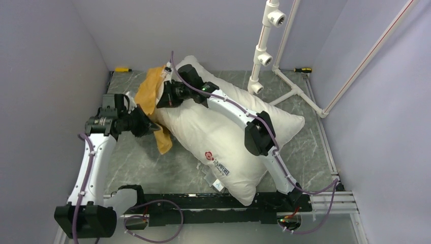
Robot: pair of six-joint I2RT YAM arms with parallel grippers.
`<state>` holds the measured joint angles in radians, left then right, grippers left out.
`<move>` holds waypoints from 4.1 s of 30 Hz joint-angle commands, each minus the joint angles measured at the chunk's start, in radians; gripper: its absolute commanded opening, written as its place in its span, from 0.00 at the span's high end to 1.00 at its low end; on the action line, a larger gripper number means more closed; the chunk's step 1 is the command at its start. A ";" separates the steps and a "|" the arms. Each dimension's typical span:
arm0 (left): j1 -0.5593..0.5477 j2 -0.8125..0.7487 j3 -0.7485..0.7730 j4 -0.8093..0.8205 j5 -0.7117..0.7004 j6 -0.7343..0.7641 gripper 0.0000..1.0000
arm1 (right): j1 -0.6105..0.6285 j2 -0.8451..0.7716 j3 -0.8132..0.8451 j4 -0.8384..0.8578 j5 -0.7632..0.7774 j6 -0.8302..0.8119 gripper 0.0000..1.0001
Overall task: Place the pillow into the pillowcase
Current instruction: Stuff the pillow into the pillowcase.
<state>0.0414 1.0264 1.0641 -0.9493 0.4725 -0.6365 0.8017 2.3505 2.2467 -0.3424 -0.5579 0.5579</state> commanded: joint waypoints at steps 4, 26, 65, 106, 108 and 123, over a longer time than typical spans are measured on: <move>-0.129 0.101 0.144 -0.042 -0.022 0.061 1.00 | -0.009 0.003 0.083 0.375 -0.296 0.237 1.00; -0.246 0.422 0.469 -0.175 -0.668 0.295 0.14 | -0.051 -0.062 -0.334 0.469 -0.381 0.316 1.00; -0.388 0.416 0.743 -0.098 -0.115 0.370 0.93 | -0.021 0.008 -0.274 0.585 -0.542 0.438 1.00; -0.043 0.680 0.621 0.073 -0.374 0.270 1.00 | 0.014 -0.265 -0.137 -0.386 -0.058 -0.291 0.34; -0.043 0.650 0.594 0.052 -0.376 0.276 1.00 | -0.006 -0.309 -0.130 -0.391 0.025 -0.313 0.27; -0.043 0.521 0.425 0.098 -0.304 0.269 1.00 | -0.171 0.039 0.217 -0.127 0.154 -0.035 0.10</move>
<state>0.0013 1.5742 1.4788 -0.8364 0.1070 -0.3782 0.6464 2.2921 2.4733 -0.5720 -0.4450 0.3813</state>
